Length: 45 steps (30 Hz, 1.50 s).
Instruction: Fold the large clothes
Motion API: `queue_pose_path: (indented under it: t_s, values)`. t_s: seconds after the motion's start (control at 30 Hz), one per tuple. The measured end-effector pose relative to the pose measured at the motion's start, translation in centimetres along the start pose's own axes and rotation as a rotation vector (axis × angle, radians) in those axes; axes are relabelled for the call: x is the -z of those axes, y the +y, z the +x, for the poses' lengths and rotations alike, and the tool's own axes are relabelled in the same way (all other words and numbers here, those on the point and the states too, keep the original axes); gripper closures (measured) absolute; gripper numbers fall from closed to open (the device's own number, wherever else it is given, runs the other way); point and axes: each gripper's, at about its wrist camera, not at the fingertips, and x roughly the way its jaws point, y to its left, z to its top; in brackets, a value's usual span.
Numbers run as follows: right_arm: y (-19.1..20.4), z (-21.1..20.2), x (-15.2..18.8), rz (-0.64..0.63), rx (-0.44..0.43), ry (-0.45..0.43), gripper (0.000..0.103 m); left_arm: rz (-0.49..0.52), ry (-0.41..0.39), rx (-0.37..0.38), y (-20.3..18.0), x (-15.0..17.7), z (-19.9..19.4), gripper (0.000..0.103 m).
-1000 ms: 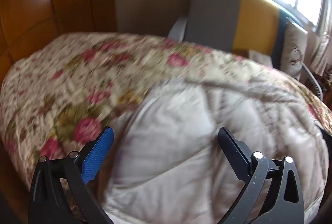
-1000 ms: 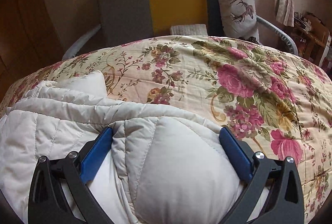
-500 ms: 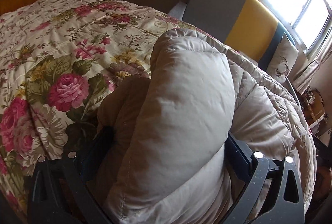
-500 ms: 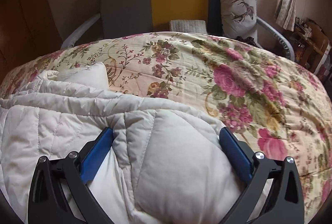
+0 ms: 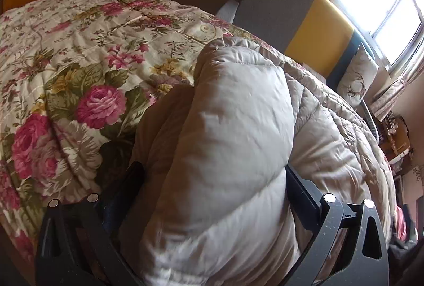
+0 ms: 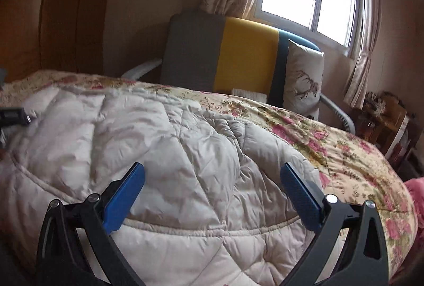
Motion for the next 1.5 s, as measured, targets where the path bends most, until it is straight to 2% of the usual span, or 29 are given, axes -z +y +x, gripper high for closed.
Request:
queue_pose_path:
  t_s: [0.1,0.2,0.3,0.37,0.43,0.53,0.73,0.83,0.93,1.1,1.13,1.17,1.27,1.3,1.37,1.5]
  values:
    - [-0.7,2.8,1.3,0.052,-0.112,0.078,0.002,-0.031,-0.025,-0.007,0.9,0.3,-1.5,0.003]
    - [-1.7,3.5,1.5,0.106,-0.160,0.089,0.002,-0.052,-0.039,0.008,1.9,0.7,-2.4,0.003]
    - [-1.6,3.4,1.7,0.101,-0.149,0.071,0.002,-0.053,-0.010,0.044,2.5,1.1,-2.3,0.003]
    - [-1.6,3.5,1.8,0.101,-0.147,0.066,0.002,-0.070,-0.028,0.071,3.0,1.4,-2.8,0.003]
    - [-1.8,3.6,1.7,0.107,-0.152,0.066,0.002,-0.114,-0.037,0.117,3.9,1.7,-3.1,0.003]
    - [-1.9,3.5,2.0,0.111,-0.156,0.065,0.002,-0.191,0.012,0.198,5.3,1.9,-2.1,0.003]
    - [-1.9,3.4,2.0,0.110,-0.153,0.065,0.002,-0.132,0.116,0.263,4.8,1.0,-0.5,0.003]
    - [-1.8,3.2,2.1,0.109,-0.150,0.064,0.002,-0.152,0.172,0.402,4.4,0.8,0.2,0.003]
    - [-1.7,3.0,2.2,0.110,-0.148,0.064,0.002,-0.167,0.181,0.409,4.4,0.7,0.9,0.003]
    - [-1.6,2.7,2.3,0.109,-0.146,0.062,0.002,-0.281,0.134,0.468,5.6,0.6,0.9,0.004]
    - [-1.6,2.7,2.3,0.109,-0.146,0.062,0.002,-0.296,0.125,0.467,5.6,0.6,0.8,0.013]
    - [-1.6,2.8,2.3,0.109,-0.146,0.062,0.002,-0.308,0.126,0.447,5.7,0.7,1.0,0.035]
    - [-1.5,2.4,2.4,0.112,-0.143,0.060,0.002,-0.329,0.129,0.431,5.7,0.8,1.4,0.046]
    - [-1.5,2.3,2.4,0.112,-0.143,0.060,0.002,-0.300,0.118,0.413,5.2,0.8,1.1,0.049]
    - [-1.5,2.3,2.4,0.112,-0.144,0.060,0.002,-0.265,0.087,0.386,4.5,1.0,0.3,0.064]
    - [-1.4,2.2,2.4,0.115,-0.147,0.060,0.002,-0.199,0.010,0.325,2.7,0.9,-2.1,0.074]
